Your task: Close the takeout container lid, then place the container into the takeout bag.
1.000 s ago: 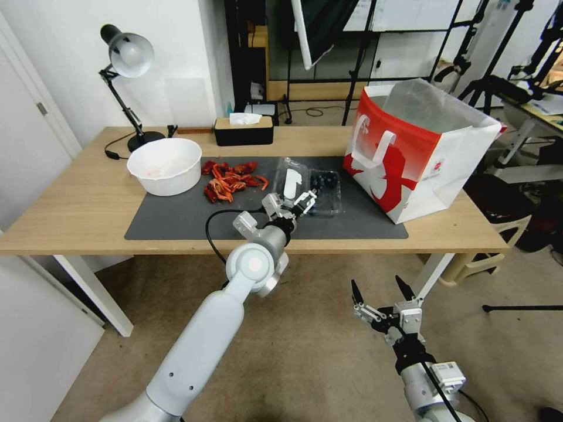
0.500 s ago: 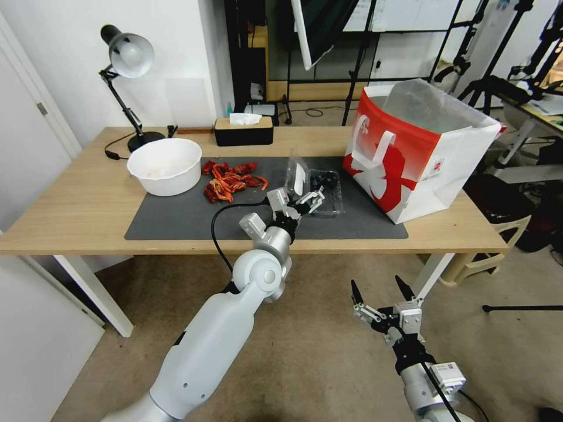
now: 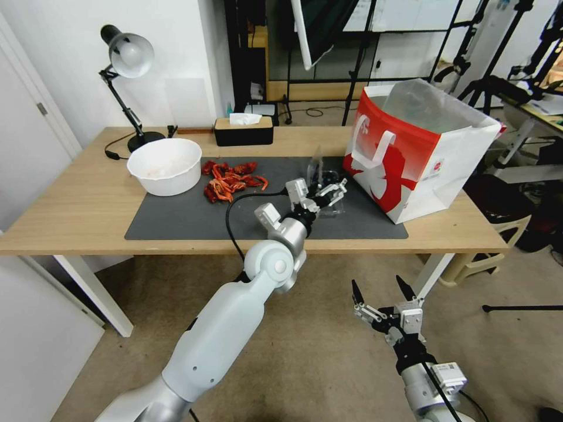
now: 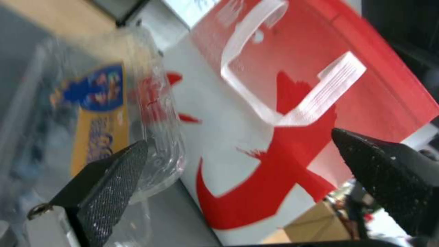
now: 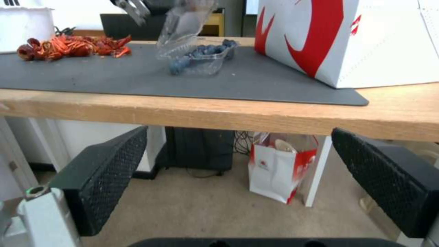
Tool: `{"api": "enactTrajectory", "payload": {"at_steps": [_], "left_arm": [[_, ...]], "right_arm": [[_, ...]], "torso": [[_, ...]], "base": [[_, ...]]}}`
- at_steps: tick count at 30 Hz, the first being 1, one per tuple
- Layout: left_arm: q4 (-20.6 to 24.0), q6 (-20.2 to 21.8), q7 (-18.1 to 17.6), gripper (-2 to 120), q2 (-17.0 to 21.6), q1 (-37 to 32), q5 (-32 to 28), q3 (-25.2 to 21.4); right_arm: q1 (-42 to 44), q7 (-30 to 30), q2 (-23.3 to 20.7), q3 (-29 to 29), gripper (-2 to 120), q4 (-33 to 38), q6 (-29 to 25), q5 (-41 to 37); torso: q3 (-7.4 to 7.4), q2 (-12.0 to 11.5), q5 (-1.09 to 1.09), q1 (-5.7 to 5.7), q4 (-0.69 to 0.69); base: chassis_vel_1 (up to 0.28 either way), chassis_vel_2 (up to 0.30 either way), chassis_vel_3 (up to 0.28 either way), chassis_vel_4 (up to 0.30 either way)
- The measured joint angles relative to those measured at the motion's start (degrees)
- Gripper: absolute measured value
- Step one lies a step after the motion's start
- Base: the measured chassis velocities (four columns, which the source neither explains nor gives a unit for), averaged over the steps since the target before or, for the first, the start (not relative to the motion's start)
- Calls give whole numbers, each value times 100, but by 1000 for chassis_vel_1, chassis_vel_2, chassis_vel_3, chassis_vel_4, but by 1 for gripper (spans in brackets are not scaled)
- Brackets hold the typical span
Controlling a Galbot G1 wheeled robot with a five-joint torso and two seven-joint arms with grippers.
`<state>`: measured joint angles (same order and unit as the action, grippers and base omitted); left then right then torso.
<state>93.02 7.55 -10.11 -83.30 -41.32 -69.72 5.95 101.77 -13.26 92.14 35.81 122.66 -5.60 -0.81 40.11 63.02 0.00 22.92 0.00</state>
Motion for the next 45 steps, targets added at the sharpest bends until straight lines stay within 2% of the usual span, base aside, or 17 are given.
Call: {"api": "enactTrajectory", "payload": {"at_steps": [3, 7, 9, 10, 12, 13, 16, 18, 25, 26, 28, 29, 32, 33, 35, 39, 45], "left_arm": [[-42, 232, -291, 99, -60, 38, -423, -10], [-84, 325, -603, 95, -90, 44, -516, -18], [-85, 331, -641, 95, -92, 44, -515, -18], [-85, 364, -806, 89, -96, 42, -496, -11], [-76, 383, -895, 83, -96, 30, -438, -3], [-76, 383, -895, 83, -96, 30, -438, -3], [66, 396, -977, 67, -85, -26, -235, 29], [77, 399, -992, 63, -84, -28, -211, 38], [48, 465, -1061, 33, -48, -36, -56, 78], [48, 465, -1061, 33, -48, -36, -56, 78], [17, 468, -1064, 21, -36, -57, -34, 78], [17, 468, -1064, 21, -36, -57, -34, 78], [-29, 463, -1064, 8, -17, -65, -20, 64], [-29, 463, -1064, 8, -17, -65, -20, 64], [-37, 458, -1063, 0, 5, -65, -19, 58], [-39, 453, -1060, 0, 26, -65, -20, 50], [-76, 443, -1055, 0, 28, -59, -19, 50]], "right_arm": [[3, 0, 0, 6, 100, 8, 0, -29], [2, 0, 0, 4, 100, 60, 18, -95], [1, 0, 0, 4, 100, 73, 25, -106], [-8, 1, 0, 5, 100, 122, 54, -140], [-16, 0, 0, 12, 100, 159, 72, -156], [-16, 0, 0, 12, 100, 159, 72, -156], [-7, -11, 0, 32, 100, 257, 98, -193], [-1, -18, 0, 34, 100, 280, 103, -203], [13, -126, 0, 138, 100, 742, 340, -667], [13, -126, 0, 138, 100, 742, 340, -667], [-21, -185, 0, 227, 100, 1025, 604, -1156], [-21, -185, 0, 227, 100, 1025, 604, -1156], [-143, -183, 0, 376, 100, 1316, 1072, -1937], [-143, -183, 0, 376, 100, 1316, 1072, -1937], [-285, -95, 0, 478, 100, 1423, 1358, -2453], [-592, 265, -30, 609, 100, 1490, 1779, -3115], [-904, 719, -179, 626, 100, 1377, 2102, -3760]], "torso": [[0, 0, 0, -1, 0], [0, 0, 0, 0, 0], [0, 0, 0, -1, 0], [0, 0, 0, -1, 0], [0, 0, 0, -1, 0], [0, 0, 0, -1, 0], [0, 0, 0, -1, 0], [0, 0, 0, -1, 0], [-1, 0, 0, -1, 0], [-1, 0, 0, -1, 0], [-1, 0, -1, -1, 0], [-1, 0, -1, -1, 0], [-1, 0, 0, 0, 0], [-1, 0, 0, 0, 0], [-1, 0, -1, -1, 0], [0, 0, 0, -1, 0], [0, 0, 1, 0, 0]], "base": [[0, 0, 0, 0], [0, 0, 0, 0], [0, 0, 0, 0], [0, 0, 0, 0], [0, 0, 0, 0], [0, 0, 0, 0], [0, 0, 0, 0], [0, 0, 0, 0], [0, 0, 0, 0], [0, 0, 0, 0], [0, 0, 0, 0], [0, 0, 0, 0], [0, 0, 0, 0], [0, 0, 0, 0], [0, 0, 0, 0], [0, 0, 0, 0], [0, 0, 0, 0]]}}
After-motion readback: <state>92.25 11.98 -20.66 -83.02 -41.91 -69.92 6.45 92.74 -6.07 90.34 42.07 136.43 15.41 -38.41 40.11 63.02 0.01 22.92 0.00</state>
